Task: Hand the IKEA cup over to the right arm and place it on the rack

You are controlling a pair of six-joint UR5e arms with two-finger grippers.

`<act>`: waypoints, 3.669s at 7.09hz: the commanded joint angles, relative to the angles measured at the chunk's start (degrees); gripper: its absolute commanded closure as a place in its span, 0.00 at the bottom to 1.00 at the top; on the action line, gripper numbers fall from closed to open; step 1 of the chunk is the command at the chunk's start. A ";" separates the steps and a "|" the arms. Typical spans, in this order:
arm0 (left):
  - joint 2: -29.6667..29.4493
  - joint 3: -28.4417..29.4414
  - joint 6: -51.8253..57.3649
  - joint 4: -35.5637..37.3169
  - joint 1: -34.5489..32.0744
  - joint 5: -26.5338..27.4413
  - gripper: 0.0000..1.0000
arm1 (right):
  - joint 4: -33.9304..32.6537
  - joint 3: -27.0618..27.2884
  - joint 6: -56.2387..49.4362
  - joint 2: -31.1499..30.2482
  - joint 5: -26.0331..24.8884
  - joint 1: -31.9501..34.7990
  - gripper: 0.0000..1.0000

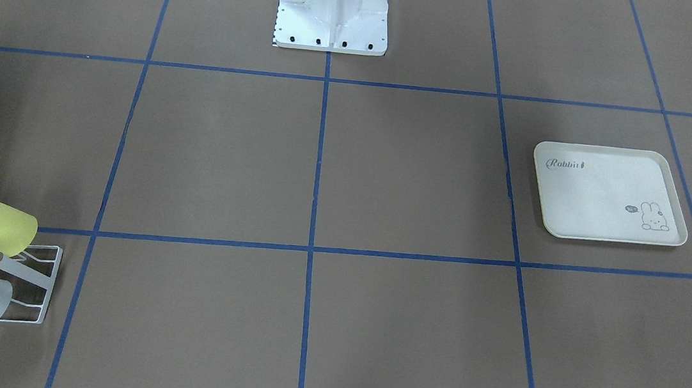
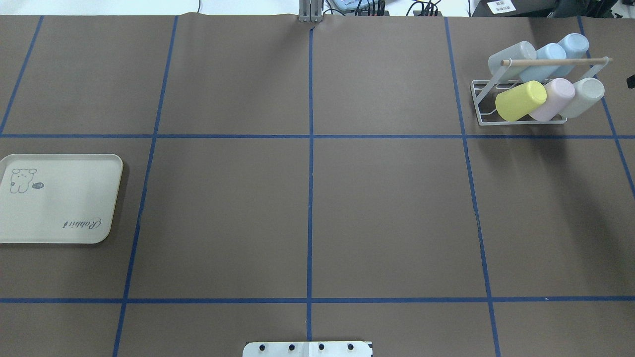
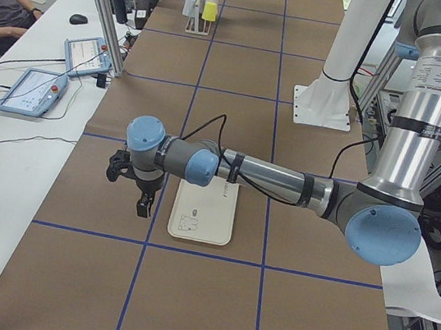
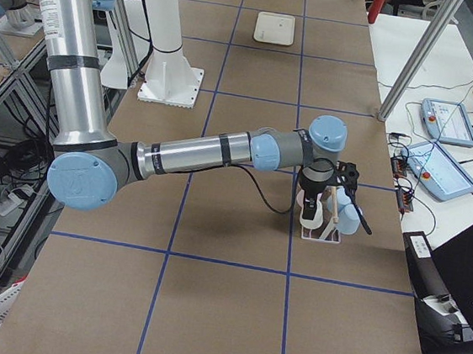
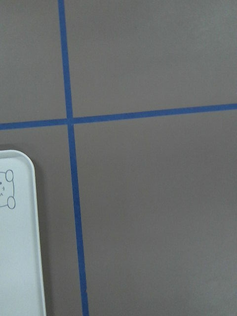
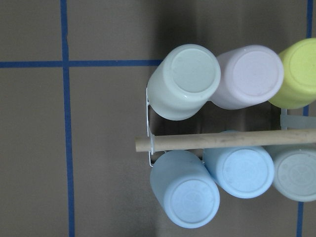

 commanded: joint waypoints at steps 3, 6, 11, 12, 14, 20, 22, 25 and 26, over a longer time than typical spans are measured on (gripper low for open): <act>0.30 0.98 0.21 -0.35 -1.07 -1.72 0.00 | 0.65 2.51 -0.74 -4.48 -0.37 0.29 0.01; 4.95 -5.25 0.21 -0.53 -1.07 -0.93 0.00 | 0.65 4.00 -0.74 -6.33 -1.07 0.38 0.01; 6.01 -3.87 -0.40 -0.44 -0.89 -1.63 0.00 | 0.30 5.31 -1.09 -5.90 -2.30 -1.28 0.01; 6.11 -4.39 -0.32 -0.44 -0.98 -1.46 0.00 | 0.12 5.93 -1.09 -5.81 -1.87 -1.90 0.01; 9.60 -4.74 -0.32 -1.83 -0.89 -1.55 0.00 | 1.78 6.20 -1.18 -10.78 -1.95 -1.82 0.01; 9.90 -6.50 -0.49 -2.72 -0.81 -0.02 0.00 | 3.13 7.43 -1.18 -13.29 -3.70 -3.48 0.01; 9.35 -6.05 -0.32 -2.99 -0.54 -1.36 0.00 | -5.64 8.05 -1.53 -9.43 -3.97 -4.10 0.01; 8.92 -5.27 -0.49 -2.90 -0.46 -0.76 0.00 | -5.68 8.04 -1.45 -10.02 -3.62 -3.58 0.01; 8.74 -5.10 -0.41 -2.90 -0.54 -0.76 0.00 | -5.68 8.31 -1.36 -10.20 -3.36 -3.49 0.01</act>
